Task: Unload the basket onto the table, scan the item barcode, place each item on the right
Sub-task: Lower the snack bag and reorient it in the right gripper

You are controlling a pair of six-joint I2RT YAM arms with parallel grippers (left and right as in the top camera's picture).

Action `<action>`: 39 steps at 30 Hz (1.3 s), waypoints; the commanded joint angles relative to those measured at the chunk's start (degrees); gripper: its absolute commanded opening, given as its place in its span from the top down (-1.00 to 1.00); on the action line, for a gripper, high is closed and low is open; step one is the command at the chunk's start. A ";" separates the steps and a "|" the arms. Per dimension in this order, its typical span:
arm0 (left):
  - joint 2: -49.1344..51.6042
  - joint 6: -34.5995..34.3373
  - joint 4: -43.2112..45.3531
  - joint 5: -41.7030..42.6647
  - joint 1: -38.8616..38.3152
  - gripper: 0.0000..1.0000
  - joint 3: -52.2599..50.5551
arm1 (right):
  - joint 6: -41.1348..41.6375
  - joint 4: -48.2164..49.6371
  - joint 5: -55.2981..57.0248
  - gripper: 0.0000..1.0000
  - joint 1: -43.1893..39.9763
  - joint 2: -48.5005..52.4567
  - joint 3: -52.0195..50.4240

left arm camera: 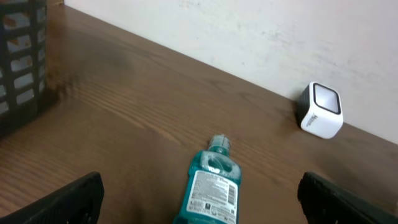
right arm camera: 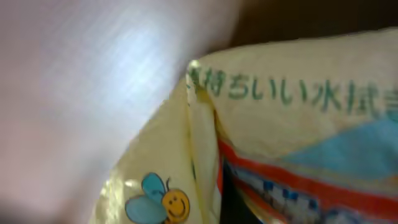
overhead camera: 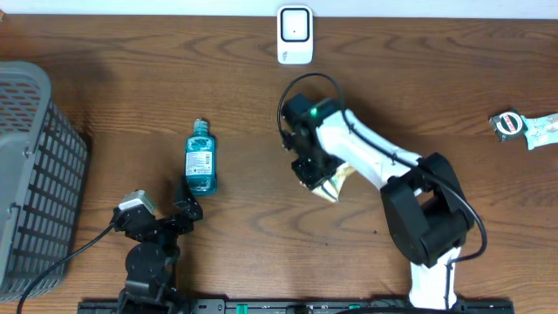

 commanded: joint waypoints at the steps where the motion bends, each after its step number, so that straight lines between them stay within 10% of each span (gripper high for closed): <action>1: -0.15 -0.35 -1.42 -0.33 0.07 -0.95 -1.01 | -9.97 -10.38 -22.88 0.97 -2.43 1.53 7.13; 16: -0.15 -0.35 -1.42 -0.33 0.07 -0.96 -1.01 | -15.89 -29.00 -56.48 0.98 -9.60 1.51 14.36; 31: -0.15 -0.35 -1.42 -0.33 0.07 -0.95 -1.01 | -15.96 -27.30 -49.88 0.97 -10.05 1.31 14.38; 39: -0.15 -0.33 -1.42 -0.33 0.07 -0.95 -1.01 | 23.96 -8.85 -12.17 0.97 -11.61 -3.34 14.51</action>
